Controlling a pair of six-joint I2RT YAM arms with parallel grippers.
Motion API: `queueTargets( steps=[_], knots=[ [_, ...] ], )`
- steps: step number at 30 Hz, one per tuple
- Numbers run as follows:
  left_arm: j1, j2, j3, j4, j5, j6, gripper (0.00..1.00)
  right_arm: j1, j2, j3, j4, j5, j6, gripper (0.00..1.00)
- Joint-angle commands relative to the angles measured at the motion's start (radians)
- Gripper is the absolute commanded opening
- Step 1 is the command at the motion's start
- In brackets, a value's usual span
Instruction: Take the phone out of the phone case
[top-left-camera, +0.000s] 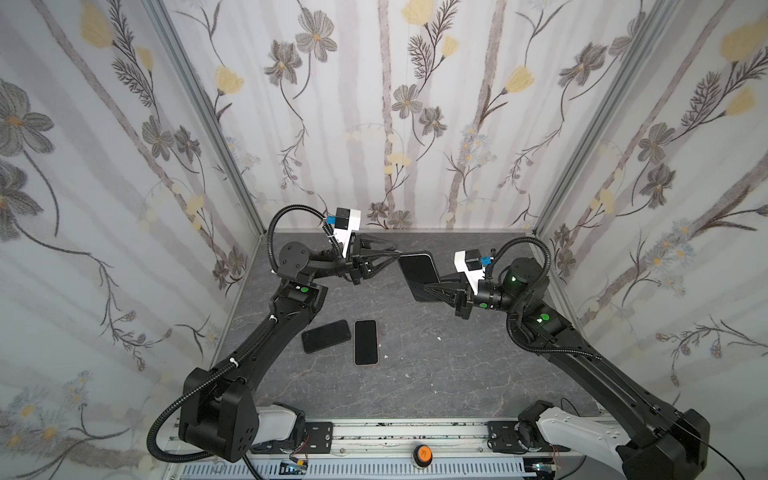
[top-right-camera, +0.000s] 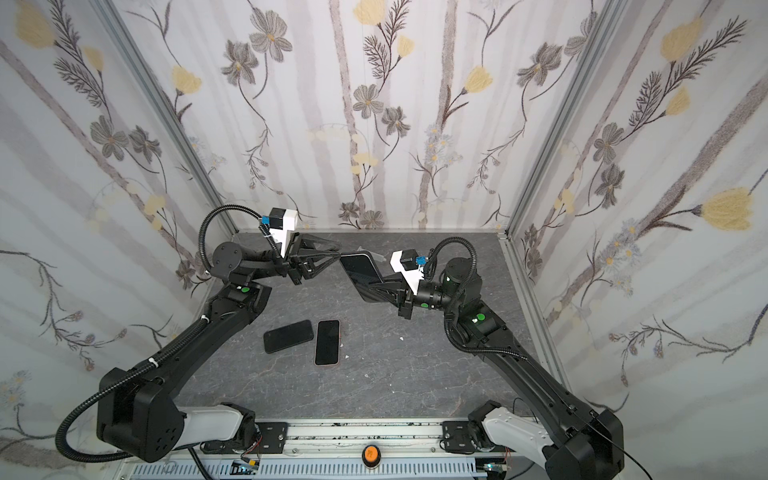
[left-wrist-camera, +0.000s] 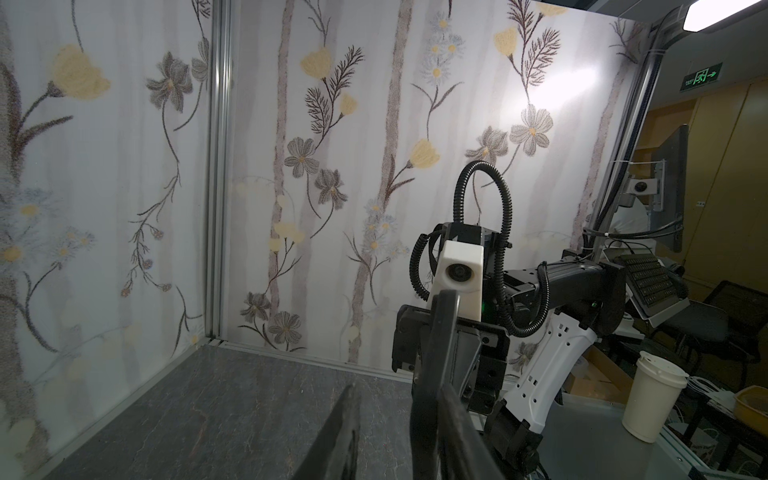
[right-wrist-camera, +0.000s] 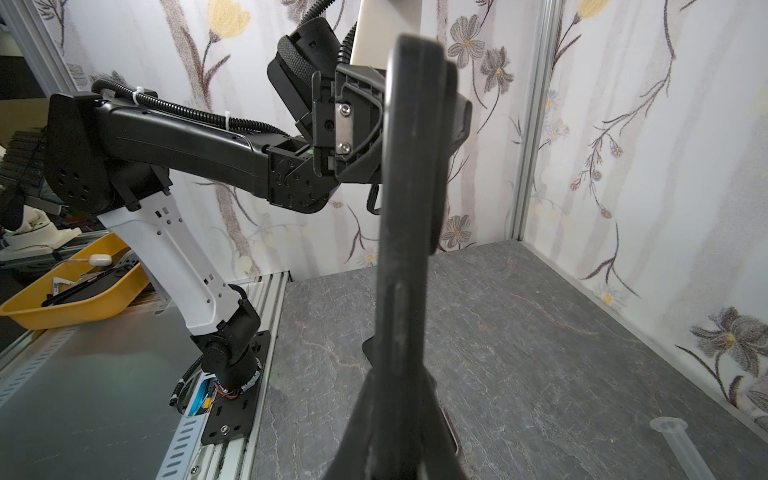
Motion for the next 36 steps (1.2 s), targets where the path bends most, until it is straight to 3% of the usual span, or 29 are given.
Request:
queueTargets(
  steps=[1, 17, 24, 29, 32, 36],
  knots=[
    [0.018, 0.015, -0.009, -0.072, -0.166, 0.013, 0.32, 0.019, -0.02, 0.017, 0.131, -0.305, -0.083, 0.0],
    [0.053, 0.011, -0.024, -0.072, -0.173, 0.019, 0.32, 0.018, -0.022, 0.012, 0.125, -0.294, -0.086, 0.0],
    [0.053, -0.039, -0.057, -0.072, -0.174, 0.069, 0.34, 0.001, -0.022, 0.012, 0.101, -0.13, -0.081, 0.0],
    [0.024, -0.159, -0.154, -0.078, -0.195, 0.237, 0.37, -0.021, -0.042, 0.004, 0.07, 0.094, -0.086, 0.0],
    [-0.038, -0.234, -0.223, -0.079, -0.298, 0.404, 0.38, -0.028, -0.041, 0.009, 0.062, 0.179, -0.09, 0.0],
    [-0.149, -0.261, -0.243, -0.08, -0.427, 0.59, 0.33, -0.025, -0.029, 0.009, 0.081, 0.202, -0.112, 0.0]
  ],
)
